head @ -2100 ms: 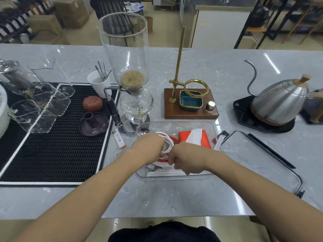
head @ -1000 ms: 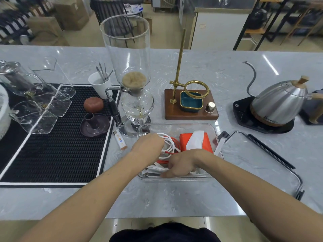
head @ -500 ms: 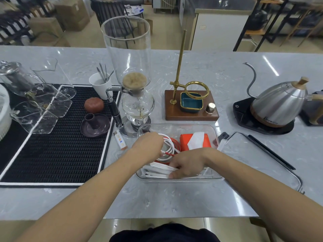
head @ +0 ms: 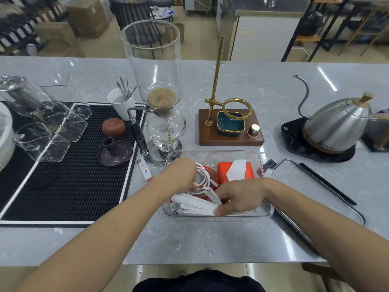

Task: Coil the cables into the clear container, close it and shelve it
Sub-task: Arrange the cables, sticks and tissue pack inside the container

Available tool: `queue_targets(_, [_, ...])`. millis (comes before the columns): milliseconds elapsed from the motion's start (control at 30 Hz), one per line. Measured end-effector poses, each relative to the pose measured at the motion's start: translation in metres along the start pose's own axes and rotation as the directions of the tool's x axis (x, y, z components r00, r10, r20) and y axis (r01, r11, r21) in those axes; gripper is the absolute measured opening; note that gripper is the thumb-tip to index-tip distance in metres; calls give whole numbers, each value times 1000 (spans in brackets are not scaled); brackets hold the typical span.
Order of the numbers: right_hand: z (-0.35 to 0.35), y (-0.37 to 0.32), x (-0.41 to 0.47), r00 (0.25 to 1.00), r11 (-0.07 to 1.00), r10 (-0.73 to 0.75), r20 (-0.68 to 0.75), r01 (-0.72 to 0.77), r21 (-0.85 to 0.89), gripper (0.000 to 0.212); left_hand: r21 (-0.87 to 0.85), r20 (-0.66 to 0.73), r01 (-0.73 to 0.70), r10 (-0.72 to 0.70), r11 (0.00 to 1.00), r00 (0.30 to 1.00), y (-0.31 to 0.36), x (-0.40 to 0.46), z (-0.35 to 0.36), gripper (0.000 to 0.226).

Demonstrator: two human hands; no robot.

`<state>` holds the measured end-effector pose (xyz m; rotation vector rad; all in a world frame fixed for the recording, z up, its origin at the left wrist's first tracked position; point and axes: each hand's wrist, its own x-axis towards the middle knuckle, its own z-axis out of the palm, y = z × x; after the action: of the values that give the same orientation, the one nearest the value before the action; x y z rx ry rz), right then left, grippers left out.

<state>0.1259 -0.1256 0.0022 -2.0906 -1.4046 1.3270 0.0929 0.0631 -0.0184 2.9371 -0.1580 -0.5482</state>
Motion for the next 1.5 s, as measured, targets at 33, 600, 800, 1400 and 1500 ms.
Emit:
queue_targets(33, [0, 1, -1, 1000, 1000, 14, -4, -14, 2, 26, -12, 14, 0, 0, 1000, 1000, 0, 0, -1, 44])
queue_targets(600, [4, 5, -48, 995, 973, 11, -95, 11, 230, 8, 54, 67, -27, 24, 998, 997, 3, 1, -6, 42])
queue_targets(800, [23, 8, -46, 969, 993, 49, -240, -21, 117, 8, 31, 84, -3, 1, 1000, 996, 7, -2, -9, 39])
queue_targets(1400, [28, 0, -69, 893, 952, 48, -448, 95, 290, 32, 52, -109, -94, 99, 994, 989, 12, -23, 5, 27])
queue_targets(1500, [30, -1, -64, 874, 915, 94, -476, 112, 388, 34, 3, -167, -112, 111, 994, 980, 15, -30, 6, 26])
